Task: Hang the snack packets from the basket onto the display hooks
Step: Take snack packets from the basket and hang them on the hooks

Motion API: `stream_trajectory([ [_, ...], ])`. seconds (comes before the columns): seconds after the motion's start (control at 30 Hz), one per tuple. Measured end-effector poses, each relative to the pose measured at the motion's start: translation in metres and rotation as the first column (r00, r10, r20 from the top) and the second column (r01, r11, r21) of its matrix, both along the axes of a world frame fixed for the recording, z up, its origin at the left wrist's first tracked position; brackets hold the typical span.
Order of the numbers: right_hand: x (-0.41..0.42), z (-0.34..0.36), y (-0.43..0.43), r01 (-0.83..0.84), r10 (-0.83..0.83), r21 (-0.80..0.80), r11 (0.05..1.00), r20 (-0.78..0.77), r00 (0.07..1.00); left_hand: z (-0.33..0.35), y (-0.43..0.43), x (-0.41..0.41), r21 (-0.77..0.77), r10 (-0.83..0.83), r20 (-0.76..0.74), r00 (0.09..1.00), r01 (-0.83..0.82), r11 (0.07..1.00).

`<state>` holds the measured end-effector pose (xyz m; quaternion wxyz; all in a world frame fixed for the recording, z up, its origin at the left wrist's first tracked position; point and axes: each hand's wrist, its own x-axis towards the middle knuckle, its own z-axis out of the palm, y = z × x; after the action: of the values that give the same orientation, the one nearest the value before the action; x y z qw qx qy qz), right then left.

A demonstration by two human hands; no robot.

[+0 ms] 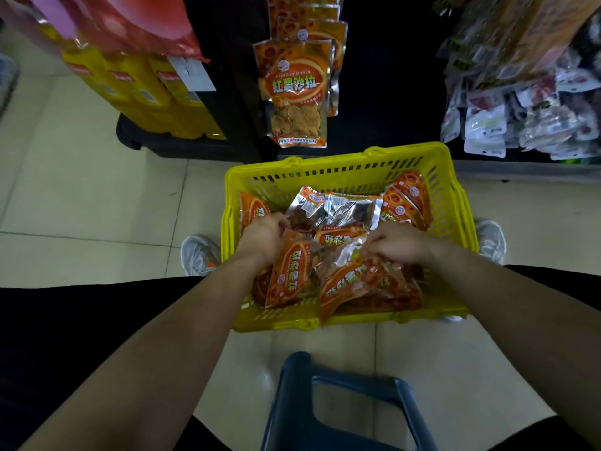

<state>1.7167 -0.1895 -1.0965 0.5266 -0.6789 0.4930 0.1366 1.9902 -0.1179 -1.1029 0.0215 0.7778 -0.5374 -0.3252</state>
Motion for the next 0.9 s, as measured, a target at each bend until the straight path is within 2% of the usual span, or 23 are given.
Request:
stream_trajectory([
  [0.1, 0.005, 0.018, -0.005, 0.2, -0.212, 0.092, 0.976, 0.147, 0.966, 0.007, -0.007, 0.002, -0.07, 0.013, -0.045, 0.999, -0.016, 0.997],
  [0.27, 0.014, 0.031, -0.016, 0.205, -0.214, 0.066, 0.977, 0.201, 0.956, 0.022, -0.026, 0.015, -0.194, 0.07, -0.124, 0.99, -0.093, 0.977],
  [0.37, 0.012, 0.023, -0.02, 0.224, -0.208, -0.126, 0.967, 0.127, 0.97, 0.029, -0.039, 0.028, -0.225, 0.126, -0.179, 0.976, -0.165, 0.96],
  [0.5, 0.008, 0.011, -0.028, 0.202, -0.249, -0.433, 0.878, -0.054, 0.967, 0.029, -0.044, 0.035, -0.236, 0.161, -0.209, 0.965, -0.21, 0.949],
  [0.63, 0.01, -0.002, -0.034, 0.149, -0.267, -0.591, 0.793, -0.117, 0.956, 0.018, -0.037, 0.033, -0.197, 0.158, -0.154, 0.975, -0.187, 0.963],
  [0.8, 0.017, -0.012, -0.045, 0.184, -0.253, -0.519, 0.835, -0.064, 0.965, 0.008, -0.025, 0.029, -0.128, 0.148, -0.051, 0.988, -0.154, 0.98],
  [0.9, 0.021, -0.013, -0.047, 0.208, -0.262, -0.493, 0.845, -0.043, 0.964, 0.003, -0.023, 0.025, -0.036, 0.124, -0.01, 0.992, -0.125, 0.992],
])
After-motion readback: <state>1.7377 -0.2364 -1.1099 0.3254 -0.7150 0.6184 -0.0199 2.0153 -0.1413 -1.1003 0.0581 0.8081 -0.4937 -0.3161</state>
